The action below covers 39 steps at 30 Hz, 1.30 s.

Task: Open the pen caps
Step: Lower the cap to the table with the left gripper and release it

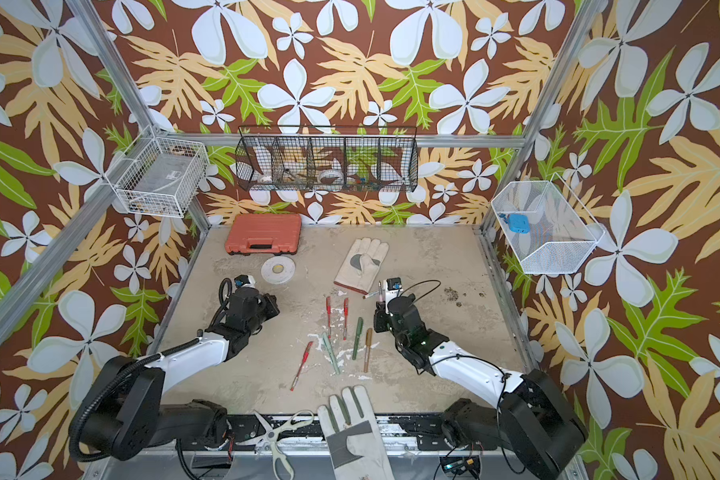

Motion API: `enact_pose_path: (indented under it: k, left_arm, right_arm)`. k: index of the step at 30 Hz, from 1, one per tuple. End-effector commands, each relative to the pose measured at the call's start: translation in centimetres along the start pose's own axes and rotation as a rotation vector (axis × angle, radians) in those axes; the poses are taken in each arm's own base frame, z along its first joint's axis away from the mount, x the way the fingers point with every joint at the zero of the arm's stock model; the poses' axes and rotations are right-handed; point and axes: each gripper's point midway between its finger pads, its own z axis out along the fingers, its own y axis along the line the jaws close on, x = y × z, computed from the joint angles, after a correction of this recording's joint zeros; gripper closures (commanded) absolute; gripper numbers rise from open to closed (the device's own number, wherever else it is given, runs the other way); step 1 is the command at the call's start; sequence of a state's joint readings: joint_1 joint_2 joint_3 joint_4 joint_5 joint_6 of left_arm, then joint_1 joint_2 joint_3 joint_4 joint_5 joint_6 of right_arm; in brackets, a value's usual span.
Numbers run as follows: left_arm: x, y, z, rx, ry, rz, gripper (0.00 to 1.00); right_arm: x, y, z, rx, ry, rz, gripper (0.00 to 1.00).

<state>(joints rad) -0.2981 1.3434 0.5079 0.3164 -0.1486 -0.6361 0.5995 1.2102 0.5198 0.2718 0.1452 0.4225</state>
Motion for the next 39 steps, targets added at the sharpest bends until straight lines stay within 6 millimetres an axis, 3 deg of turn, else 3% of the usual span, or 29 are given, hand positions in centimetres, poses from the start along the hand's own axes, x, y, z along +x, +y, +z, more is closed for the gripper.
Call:
enact_pose_path:
  k: [1,11,22,34,39]
  left_arm:
    - [0.4,0.4,0.8,-0.031,0.029,0.044,1.0]
    - [2.9,0.7,3.4,-0.059,0.151,0.077,1.0]
    - [4.8,1.1,5.3,-0.076,0.246,0.097,0.95]
    - [5.0,1.4,5.6,-0.088,0.255,0.098,0.64]
    - [4.2,-0.5,4.8,0.014,0.228,0.091,0.56]
  right_arm:
    - [0.1,-0.8,0.1,0.03,0.001,0.02,1.0]
    - [0.9,-3.5,1.0,0.07,0.045,0.096,1.0]
    - [1.0,-3.4,1.1,0.064,0.052,0.096,1.0]
    - [1.0,-3.4,1.1,0.058,0.049,0.096,1.0]
    - [1.1,-3.8,1.2,0.077,0.055,0.088,1.0]
